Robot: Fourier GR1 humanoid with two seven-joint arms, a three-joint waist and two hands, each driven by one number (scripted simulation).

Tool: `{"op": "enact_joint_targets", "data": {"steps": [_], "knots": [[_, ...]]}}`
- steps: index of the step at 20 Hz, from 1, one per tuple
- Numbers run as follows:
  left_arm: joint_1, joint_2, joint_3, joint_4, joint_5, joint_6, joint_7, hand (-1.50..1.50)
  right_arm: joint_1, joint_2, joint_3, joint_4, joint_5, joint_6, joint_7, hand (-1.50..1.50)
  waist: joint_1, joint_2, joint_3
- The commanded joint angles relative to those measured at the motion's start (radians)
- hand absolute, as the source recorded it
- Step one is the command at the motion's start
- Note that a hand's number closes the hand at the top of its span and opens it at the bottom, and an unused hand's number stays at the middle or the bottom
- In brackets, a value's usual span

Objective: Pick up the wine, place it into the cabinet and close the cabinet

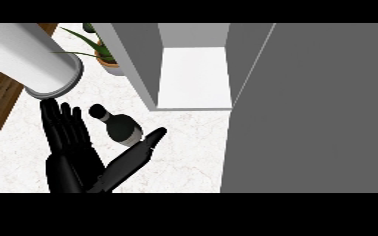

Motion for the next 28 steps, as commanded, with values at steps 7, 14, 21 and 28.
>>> {"op": "enact_joint_targets", "data": {"steps": [7, 14, 21, 28], "knots": [[0.008, 0.081, -0.027, 0.097, 0.232, 0.181, -0.205, -1.50, 0.006, 0.016, 0.024, -0.114, -0.030, -0.001, 0.050, -1.50, -0.002, 0.000, -0.002], [0.035, 0.095, -0.043, 0.101, 0.353, 0.183, -0.313, -1.50, -0.024, 0.024, 0.008, -0.076, -0.026, -0.018, 0.050, -1.50, -0.001, 0.001, -0.005], [0.003, 0.042, -0.016, 0.184, 0.452, 0.134, -0.400, -1.50, 0.004, 0.012, -0.027, -0.068, -0.053, 0.004, 0.026, -1.50, -0.008, 0.003, -0.004], [0.076, -0.038, 0.014, 0.166, 0.537, 0.053, -0.579, -1.50, -0.010, 0.025, -0.005, -0.084, -0.040, -0.006, 0.056, -1.50, -0.002, 0.000, -0.006]]}}
